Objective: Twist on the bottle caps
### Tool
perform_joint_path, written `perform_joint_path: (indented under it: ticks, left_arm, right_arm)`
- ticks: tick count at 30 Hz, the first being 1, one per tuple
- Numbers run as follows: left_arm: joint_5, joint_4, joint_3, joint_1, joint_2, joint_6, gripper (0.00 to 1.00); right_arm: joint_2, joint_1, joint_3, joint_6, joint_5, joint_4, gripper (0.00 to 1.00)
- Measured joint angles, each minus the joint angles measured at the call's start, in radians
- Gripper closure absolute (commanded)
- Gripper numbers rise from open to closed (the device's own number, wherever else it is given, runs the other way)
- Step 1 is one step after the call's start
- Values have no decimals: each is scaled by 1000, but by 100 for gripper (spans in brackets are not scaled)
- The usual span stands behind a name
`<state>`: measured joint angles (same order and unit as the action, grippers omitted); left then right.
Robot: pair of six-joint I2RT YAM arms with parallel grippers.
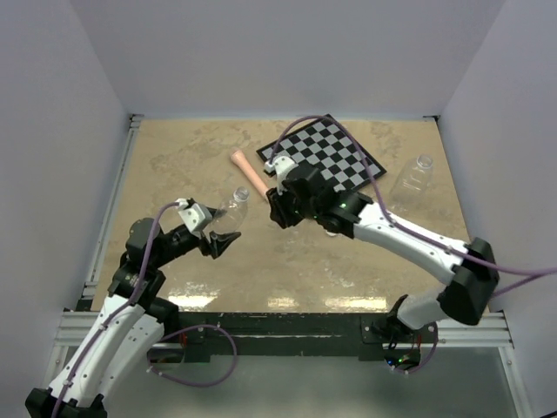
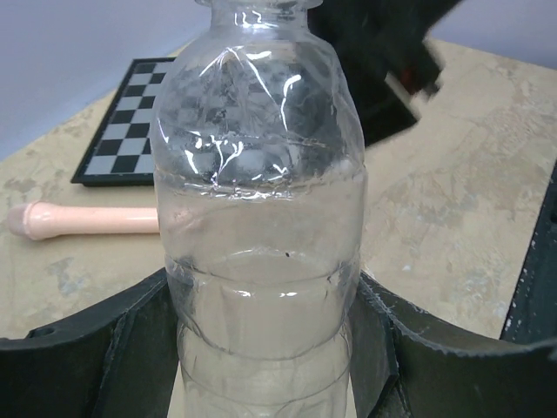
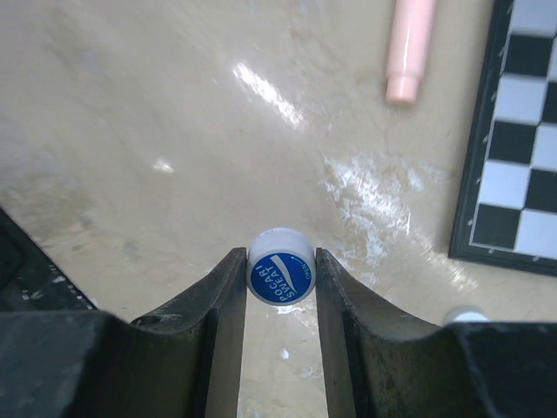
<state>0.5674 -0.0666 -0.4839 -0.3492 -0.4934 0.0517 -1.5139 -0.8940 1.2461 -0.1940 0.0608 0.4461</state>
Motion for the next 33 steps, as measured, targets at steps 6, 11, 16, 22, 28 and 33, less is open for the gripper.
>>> perform_joint_path:
  ticks: [6,11,16,22,28,33]
  left_arm:
    - [98,-2,0,-1,-60,37,78]
    - [166,-17,-21,-16,-109,92,79]
    - [206,-43,-89,-41,-161,163,79]
    - [254,-92,-159,-76,-216,251,80]
    - [268,-138,-186,-105,-257,315,80]
    - [279,-148,-188,-113,-259,338,81]
  right_arm:
    - [277,3,1,94,-65,-20,94]
    - [404,4,3,183,-159,-23,95]
    - [452,4,13,264,-263,-19,95]
    - [456,4,49,346,-350,0,94]
    - [454,4,85,407,-444,19,94]
    - [432,4,103,441,-505,35,94]
